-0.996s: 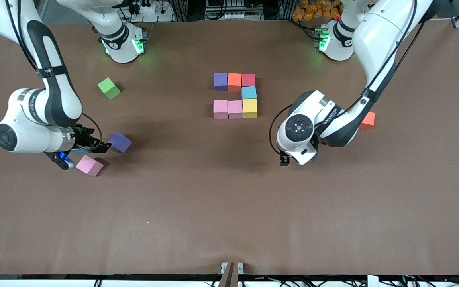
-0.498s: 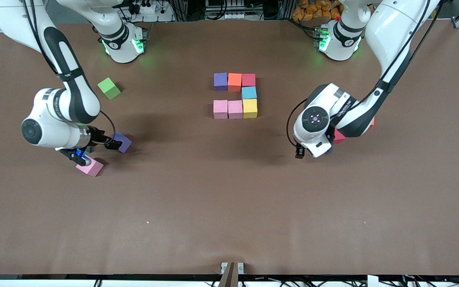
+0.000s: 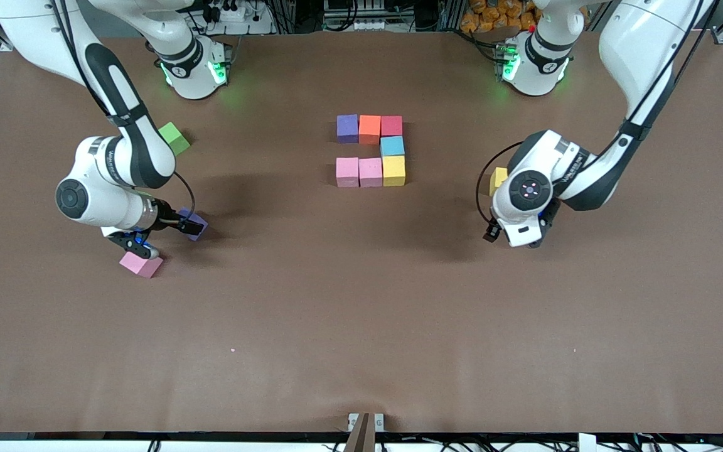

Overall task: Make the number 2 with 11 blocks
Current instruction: 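Grasp the blue cube with the right gripper while the left gripper grasps hot-pink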

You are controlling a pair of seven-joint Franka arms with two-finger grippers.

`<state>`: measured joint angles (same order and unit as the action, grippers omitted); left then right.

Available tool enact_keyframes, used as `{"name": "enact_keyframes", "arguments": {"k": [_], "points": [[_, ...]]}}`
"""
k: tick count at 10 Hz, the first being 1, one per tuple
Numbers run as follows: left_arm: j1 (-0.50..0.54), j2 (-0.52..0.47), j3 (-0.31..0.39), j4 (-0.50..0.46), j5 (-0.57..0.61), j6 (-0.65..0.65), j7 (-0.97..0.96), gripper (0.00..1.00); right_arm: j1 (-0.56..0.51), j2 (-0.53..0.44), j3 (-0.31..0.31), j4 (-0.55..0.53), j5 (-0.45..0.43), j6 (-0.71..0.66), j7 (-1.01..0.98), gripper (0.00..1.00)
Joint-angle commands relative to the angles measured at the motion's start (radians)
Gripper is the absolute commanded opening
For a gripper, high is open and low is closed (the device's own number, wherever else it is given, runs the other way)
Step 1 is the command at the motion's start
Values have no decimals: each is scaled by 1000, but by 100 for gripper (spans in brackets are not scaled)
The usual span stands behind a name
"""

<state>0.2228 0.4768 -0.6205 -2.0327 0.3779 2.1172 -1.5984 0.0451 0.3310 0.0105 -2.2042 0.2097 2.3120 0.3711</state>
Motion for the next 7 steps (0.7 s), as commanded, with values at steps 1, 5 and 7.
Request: {"name": "enact_keyframes", "arguments": {"k": [1,5,7], "points": [[52,-35,-18,-34,16,4,182,100,-11,-15,5,-28,-4,24,-32,100],[53,-26,-15,-32,15,-14,481,100,-11,-1,0,-29,-4,40,-35,80],[53,-23,-11,-32,15,-23,584,100,-13,14,-4,-29,-4,59,-34,79]]}}
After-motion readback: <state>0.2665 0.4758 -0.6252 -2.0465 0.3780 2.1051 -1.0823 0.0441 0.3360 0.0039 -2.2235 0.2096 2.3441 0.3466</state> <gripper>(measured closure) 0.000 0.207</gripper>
